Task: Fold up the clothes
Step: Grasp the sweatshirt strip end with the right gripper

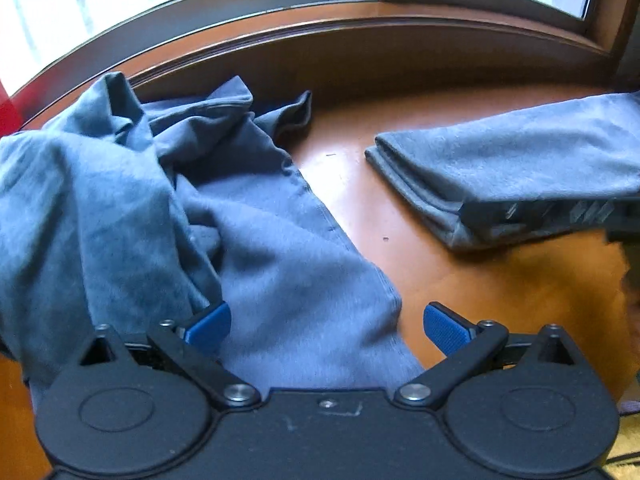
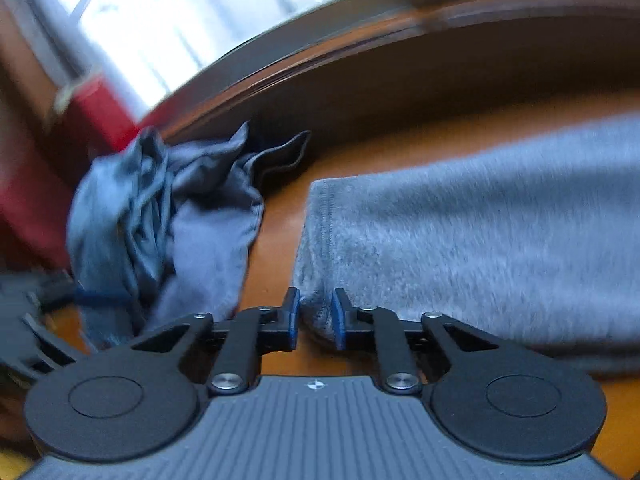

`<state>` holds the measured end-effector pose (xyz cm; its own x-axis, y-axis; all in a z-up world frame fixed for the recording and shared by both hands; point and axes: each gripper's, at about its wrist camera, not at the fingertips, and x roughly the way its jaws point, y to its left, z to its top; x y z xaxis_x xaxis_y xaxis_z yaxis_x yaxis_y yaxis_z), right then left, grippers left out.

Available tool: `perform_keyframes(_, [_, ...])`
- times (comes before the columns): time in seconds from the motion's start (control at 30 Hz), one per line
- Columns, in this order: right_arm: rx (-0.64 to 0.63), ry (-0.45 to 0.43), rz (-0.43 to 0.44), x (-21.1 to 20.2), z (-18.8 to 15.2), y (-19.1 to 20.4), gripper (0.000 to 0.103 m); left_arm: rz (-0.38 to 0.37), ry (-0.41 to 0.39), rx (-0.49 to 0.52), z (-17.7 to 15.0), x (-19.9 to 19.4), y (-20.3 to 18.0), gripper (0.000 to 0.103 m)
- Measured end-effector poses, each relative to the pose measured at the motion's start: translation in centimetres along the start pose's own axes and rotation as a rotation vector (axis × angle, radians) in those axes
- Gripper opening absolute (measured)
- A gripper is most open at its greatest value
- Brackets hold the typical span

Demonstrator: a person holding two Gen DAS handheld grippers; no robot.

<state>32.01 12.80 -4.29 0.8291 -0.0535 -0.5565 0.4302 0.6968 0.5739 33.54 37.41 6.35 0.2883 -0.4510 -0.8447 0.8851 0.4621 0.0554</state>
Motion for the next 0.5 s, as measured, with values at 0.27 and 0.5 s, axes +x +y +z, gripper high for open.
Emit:
perform_keyframes(0.27, [-0.046,-0.046,0.045,-0.5,0.3,2.8,0.013,-0.009,0.013,0.029,1.1,1.5,0.5,0.103])
perform_keyframes(0.5, [-0.022,-0.075,0.030,-1.6,-1.0,2.9,0.047,0.023,-0.121,0.052,3.1,0.5,0.5,0.103])
